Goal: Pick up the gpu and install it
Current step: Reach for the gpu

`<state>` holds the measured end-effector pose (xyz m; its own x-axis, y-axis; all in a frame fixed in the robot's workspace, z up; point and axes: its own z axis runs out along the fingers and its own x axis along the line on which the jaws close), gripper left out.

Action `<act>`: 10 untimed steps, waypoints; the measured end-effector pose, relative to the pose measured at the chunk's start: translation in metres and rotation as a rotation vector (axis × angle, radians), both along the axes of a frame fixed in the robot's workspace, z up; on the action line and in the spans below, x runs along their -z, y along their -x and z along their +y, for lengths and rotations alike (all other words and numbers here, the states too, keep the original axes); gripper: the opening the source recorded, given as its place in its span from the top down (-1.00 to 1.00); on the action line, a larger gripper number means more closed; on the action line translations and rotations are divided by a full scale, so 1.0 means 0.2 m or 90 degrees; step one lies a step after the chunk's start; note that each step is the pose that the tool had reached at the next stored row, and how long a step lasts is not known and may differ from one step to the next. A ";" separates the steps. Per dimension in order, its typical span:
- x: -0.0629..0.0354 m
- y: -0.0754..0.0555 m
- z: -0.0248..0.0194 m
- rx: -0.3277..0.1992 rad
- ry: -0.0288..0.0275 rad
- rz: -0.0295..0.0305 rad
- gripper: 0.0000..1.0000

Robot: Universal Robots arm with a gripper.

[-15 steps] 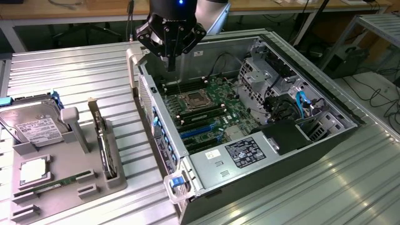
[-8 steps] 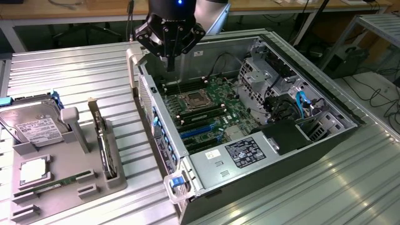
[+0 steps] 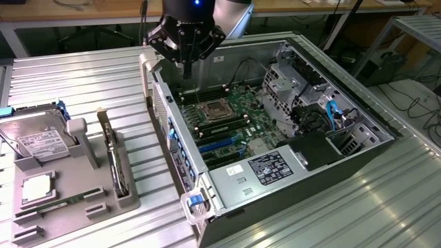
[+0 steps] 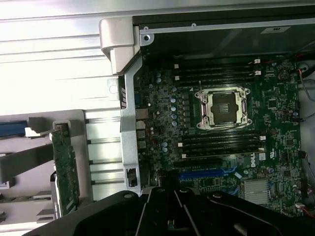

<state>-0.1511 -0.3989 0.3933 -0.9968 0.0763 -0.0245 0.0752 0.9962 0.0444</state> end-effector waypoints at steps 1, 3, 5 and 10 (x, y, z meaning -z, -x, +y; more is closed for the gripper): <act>0.000 0.00 0.000 0.000 0.0000 0.0000 0.79; 0.000 0.00 0.000 0.000 0.0000 0.0000 0.79; 0.000 0.01 0.000 0.000 0.0000 0.0000 0.79; 0.000 0.01 0.000 0.000 0.0000 0.0000 0.79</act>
<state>-0.1536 -0.3989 0.3933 -0.9968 0.0762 -0.0244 0.0751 0.9962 0.0443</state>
